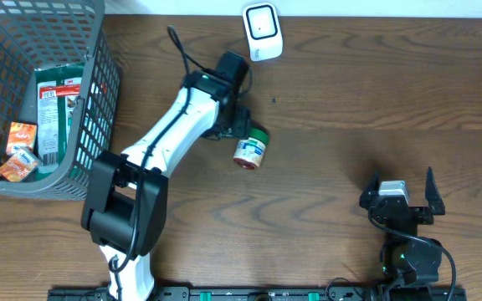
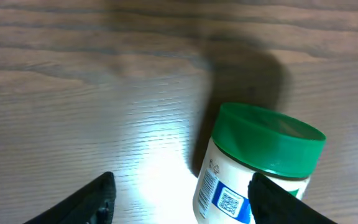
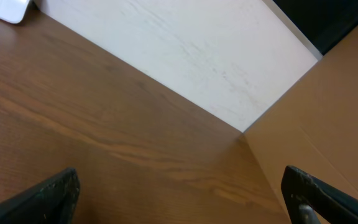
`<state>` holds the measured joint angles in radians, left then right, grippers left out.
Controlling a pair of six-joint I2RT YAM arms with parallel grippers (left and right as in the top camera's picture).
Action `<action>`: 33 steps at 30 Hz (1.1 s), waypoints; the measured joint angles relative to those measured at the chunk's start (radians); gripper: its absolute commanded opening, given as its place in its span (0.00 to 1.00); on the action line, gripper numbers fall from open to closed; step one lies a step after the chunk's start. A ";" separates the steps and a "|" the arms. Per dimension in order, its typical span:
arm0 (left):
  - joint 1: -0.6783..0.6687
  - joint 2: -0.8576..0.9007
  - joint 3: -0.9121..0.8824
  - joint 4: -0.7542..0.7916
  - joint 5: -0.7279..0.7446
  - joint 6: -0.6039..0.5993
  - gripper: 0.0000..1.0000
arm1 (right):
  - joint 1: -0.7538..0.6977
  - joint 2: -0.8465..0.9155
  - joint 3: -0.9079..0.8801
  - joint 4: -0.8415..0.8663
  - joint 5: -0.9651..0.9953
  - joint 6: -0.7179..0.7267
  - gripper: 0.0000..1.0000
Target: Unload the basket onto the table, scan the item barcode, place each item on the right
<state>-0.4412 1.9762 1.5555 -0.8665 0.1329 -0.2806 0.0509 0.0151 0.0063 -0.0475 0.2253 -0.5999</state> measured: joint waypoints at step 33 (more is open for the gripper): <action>-0.025 -0.002 -0.145 0.048 0.132 0.016 0.36 | 0.000 0.000 0.000 0.000 0.000 0.000 0.99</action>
<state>-0.4664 1.9747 1.4109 -0.8188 0.2649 -0.2649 0.0509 0.0151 0.0063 -0.0475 0.2253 -0.5999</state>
